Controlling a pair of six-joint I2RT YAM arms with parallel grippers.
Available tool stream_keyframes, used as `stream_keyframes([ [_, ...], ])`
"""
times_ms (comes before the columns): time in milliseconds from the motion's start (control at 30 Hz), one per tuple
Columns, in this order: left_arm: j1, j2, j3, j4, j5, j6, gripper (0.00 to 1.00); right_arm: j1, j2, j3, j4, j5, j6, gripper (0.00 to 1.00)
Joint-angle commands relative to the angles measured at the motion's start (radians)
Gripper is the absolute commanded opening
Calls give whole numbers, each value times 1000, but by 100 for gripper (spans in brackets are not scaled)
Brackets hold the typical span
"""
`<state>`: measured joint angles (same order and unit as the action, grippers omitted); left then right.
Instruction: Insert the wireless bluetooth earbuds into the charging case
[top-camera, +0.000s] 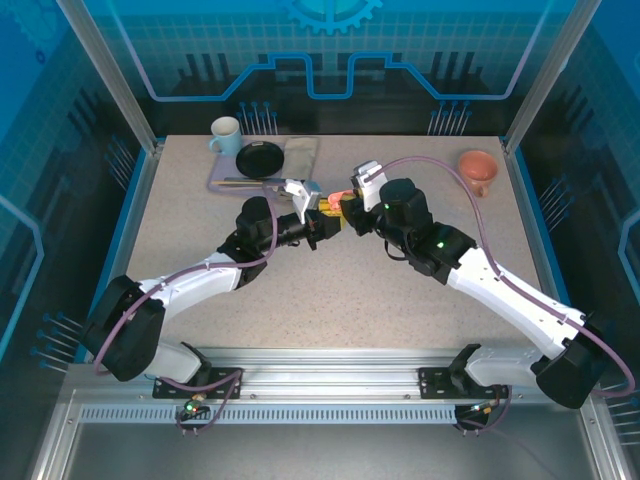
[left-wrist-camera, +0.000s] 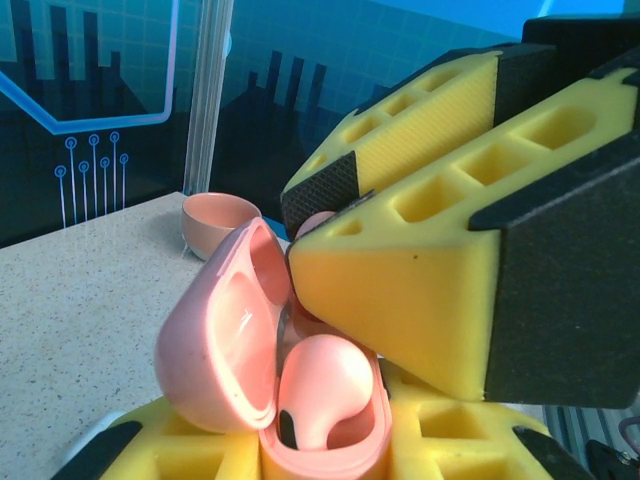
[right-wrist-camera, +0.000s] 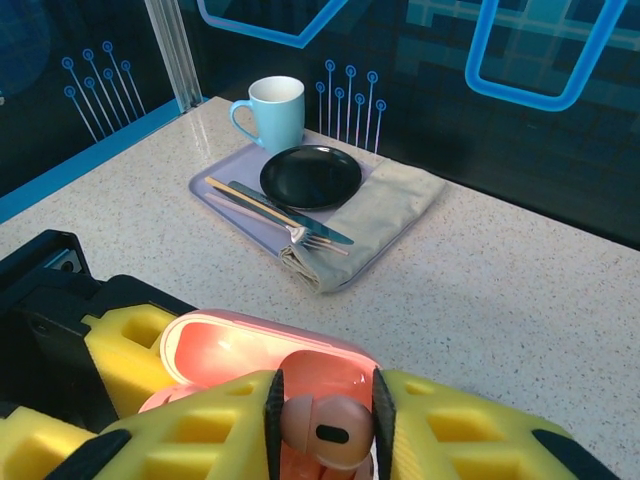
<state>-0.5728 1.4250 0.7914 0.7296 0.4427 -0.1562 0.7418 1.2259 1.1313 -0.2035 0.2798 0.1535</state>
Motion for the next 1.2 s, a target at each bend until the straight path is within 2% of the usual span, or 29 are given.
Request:
stream_keyframes([
  [0, -9, -14, 33, 43, -2, 0, 0, 39, -6, 15, -1, -48, 7, 33],
  [667, -9, -19, 21, 50, -1, 5, 0, 19, -12, 61, -12, -42, 83, 53],
  [1000, -9, -18, 19, 54, 1, 5, 0, -48, -21, 74, -28, -63, 151, 57],
  [1167, -9, -16, 14, 59, 9, 7, 0, -91, -45, 75, -28, -115, 220, 57],
])
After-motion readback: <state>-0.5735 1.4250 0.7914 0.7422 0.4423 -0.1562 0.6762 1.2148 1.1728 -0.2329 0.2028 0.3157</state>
